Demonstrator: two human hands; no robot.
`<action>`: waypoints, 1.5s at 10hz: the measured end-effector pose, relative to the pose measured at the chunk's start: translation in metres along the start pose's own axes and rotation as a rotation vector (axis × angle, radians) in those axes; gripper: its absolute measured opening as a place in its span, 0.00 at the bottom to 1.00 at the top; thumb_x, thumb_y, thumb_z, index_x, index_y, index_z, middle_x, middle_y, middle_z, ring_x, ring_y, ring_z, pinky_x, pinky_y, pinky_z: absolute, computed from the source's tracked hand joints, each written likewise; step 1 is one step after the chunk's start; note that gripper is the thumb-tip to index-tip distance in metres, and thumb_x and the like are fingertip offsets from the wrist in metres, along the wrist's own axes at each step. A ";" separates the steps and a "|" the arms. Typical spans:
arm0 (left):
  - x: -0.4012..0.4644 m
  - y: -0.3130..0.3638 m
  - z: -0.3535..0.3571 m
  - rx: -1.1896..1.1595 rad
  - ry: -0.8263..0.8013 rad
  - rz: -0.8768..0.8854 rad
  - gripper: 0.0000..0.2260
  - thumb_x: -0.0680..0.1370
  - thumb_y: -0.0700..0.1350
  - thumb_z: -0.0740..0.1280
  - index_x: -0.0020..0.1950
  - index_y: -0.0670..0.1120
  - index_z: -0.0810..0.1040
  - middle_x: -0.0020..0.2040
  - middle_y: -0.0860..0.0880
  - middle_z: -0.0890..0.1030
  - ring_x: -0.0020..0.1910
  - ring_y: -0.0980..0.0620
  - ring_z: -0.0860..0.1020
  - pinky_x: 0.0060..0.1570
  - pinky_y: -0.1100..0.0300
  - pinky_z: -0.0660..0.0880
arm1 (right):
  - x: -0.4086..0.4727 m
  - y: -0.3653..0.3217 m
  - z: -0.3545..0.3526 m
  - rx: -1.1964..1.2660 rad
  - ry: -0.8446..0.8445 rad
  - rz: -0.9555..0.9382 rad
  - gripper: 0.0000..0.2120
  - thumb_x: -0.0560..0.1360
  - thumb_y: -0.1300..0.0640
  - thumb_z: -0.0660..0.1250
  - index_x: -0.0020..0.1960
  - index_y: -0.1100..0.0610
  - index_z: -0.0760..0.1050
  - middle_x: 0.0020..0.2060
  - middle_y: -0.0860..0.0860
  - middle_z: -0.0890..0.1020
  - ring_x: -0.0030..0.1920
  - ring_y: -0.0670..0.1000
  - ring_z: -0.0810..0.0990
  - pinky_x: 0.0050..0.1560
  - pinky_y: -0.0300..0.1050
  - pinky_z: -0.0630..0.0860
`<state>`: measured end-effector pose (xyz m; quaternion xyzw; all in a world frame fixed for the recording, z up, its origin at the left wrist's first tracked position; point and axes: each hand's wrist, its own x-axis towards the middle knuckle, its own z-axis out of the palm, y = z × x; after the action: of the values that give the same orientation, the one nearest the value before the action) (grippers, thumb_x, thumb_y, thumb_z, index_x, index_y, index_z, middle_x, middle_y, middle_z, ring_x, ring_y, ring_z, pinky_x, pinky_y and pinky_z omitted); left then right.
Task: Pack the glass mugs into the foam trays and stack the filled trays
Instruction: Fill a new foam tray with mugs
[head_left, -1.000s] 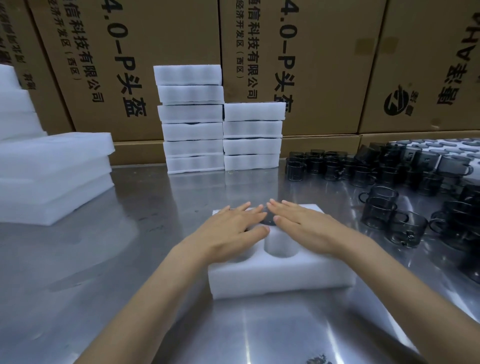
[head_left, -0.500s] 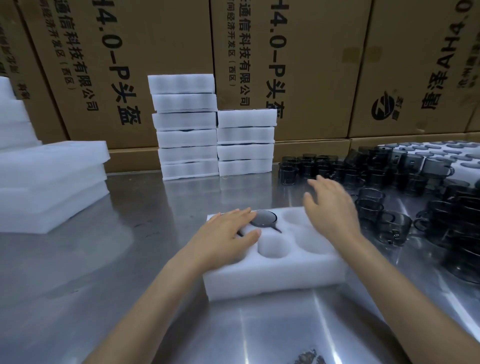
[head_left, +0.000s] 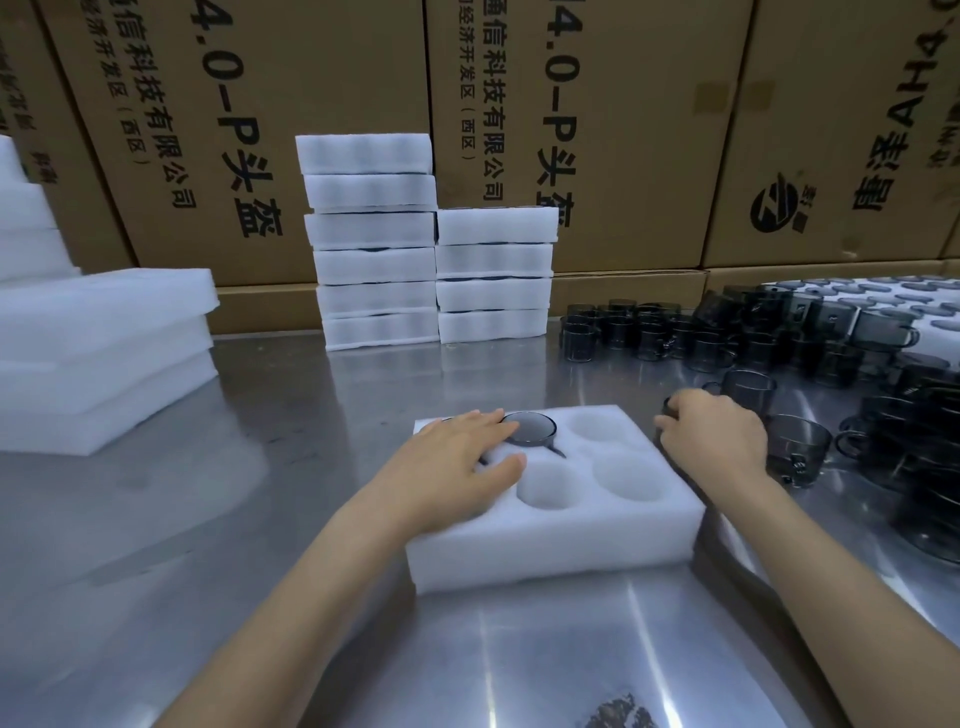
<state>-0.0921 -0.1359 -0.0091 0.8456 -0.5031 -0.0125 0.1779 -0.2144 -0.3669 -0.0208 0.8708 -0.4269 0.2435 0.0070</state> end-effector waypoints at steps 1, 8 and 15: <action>-0.001 0.001 -0.001 -0.006 -0.005 0.002 0.23 0.80 0.58 0.55 0.75 0.57 0.59 0.76 0.60 0.55 0.75 0.62 0.50 0.71 0.63 0.47 | -0.001 -0.005 -0.013 0.399 0.107 -0.048 0.08 0.77 0.49 0.65 0.45 0.53 0.79 0.37 0.49 0.82 0.44 0.56 0.79 0.43 0.47 0.73; -0.001 0.001 -0.001 -0.003 -0.001 0.007 0.24 0.80 0.58 0.56 0.76 0.56 0.59 0.76 0.60 0.56 0.75 0.62 0.51 0.71 0.63 0.47 | -0.003 -0.020 -0.032 0.803 -0.422 -0.233 0.12 0.70 0.49 0.72 0.51 0.44 0.74 0.48 0.43 0.79 0.44 0.42 0.78 0.38 0.37 0.71; 0.000 0.001 -0.001 0.013 -0.009 0.008 0.24 0.80 0.58 0.55 0.76 0.56 0.59 0.76 0.60 0.55 0.75 0.62 0.51 0.71 0.63 0.47 | -0.014 -0.034 -0.011 0.506 -0.099 -0.230 0.26 0.65 0.34 0.70 0.59 0.43 0.69 0.49 0.42 0.68 0.46 0.46 0.74 0.39 0.43 0.67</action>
<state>-0.0929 -0.1363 -0.0073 0.8446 -0.5074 -0.0120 0.1702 -0.2001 -0.3325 -0.0107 0.8986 -0.2506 0.2969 -0.2040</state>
